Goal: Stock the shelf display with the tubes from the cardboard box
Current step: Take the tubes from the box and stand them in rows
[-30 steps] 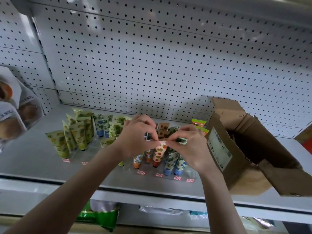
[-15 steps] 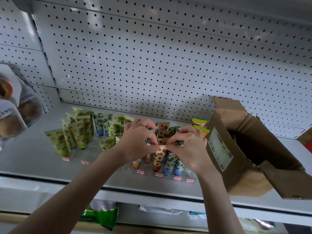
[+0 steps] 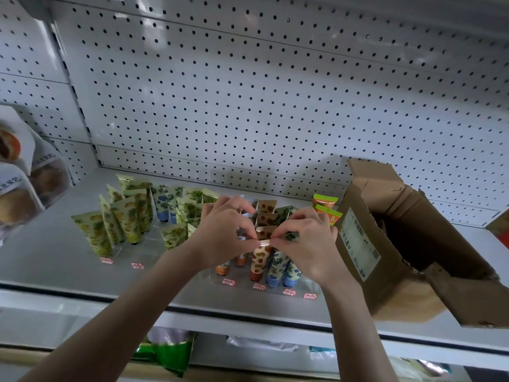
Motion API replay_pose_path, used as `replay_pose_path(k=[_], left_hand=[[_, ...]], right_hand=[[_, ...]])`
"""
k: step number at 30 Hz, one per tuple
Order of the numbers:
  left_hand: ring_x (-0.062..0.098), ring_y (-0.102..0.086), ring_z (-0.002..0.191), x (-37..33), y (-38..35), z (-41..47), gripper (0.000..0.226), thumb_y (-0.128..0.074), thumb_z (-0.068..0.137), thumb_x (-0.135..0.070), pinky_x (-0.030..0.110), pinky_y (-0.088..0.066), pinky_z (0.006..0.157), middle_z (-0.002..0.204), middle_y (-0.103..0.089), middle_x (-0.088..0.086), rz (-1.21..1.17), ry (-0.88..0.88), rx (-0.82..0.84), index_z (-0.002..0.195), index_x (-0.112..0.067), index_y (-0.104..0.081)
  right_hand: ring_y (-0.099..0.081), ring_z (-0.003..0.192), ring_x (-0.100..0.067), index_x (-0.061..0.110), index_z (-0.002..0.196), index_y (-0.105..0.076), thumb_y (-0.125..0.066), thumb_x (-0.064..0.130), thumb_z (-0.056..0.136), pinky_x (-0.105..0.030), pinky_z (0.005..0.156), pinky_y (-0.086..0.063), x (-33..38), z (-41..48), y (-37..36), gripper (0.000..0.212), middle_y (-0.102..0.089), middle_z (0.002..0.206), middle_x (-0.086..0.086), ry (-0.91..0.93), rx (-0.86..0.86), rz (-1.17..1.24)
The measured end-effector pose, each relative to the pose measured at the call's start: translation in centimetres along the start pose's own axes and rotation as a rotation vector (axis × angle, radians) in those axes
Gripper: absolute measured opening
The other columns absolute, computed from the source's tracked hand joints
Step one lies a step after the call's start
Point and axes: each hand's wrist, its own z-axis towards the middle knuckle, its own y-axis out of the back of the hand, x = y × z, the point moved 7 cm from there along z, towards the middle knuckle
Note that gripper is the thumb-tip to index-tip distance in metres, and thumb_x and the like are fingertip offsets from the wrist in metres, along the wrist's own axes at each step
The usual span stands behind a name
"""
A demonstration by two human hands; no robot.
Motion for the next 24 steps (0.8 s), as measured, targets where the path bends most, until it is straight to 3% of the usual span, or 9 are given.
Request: replay_pose_path(k=[5,24], left_hand=[[0.003,-0.027,0.114,-0.03,-0.06,-0.16,0.015,-0.068,0.078,-0.039,0.027,-0.013,0.092,0.113,-0.040,-0.023,-0.014,-0.004,0.007,0.064,-0.038,-0.062],[0.003,-0.027,0.116,-0.44,0.37,-0.37,0.023,-0.069,0.076,-0.042,0.026,-0.012,0.088,0.114,-0.041,-0.023,-0.012,-0.006,0.016,0.060,-0.046,-0.054]], right_hand=[[-0.021,0.102,-0.010,0.037,0.083,-0.071,-0.066,0.036,0.083,-0.028,0.083,-0.013,-0.01,-0.10,0.03,0.005,-0.041,0.108,0.011,0.004,0.011,0.004],[-0.028,0.110,-0.012,0.035,0.088,-0.072,-0.067,0.035,0.083,-0.028,0.084,-0.015,-0.57,-0.35,0.83,0.007,-0.046,0.111,0.009,-0.022,-0.002,0.145]])
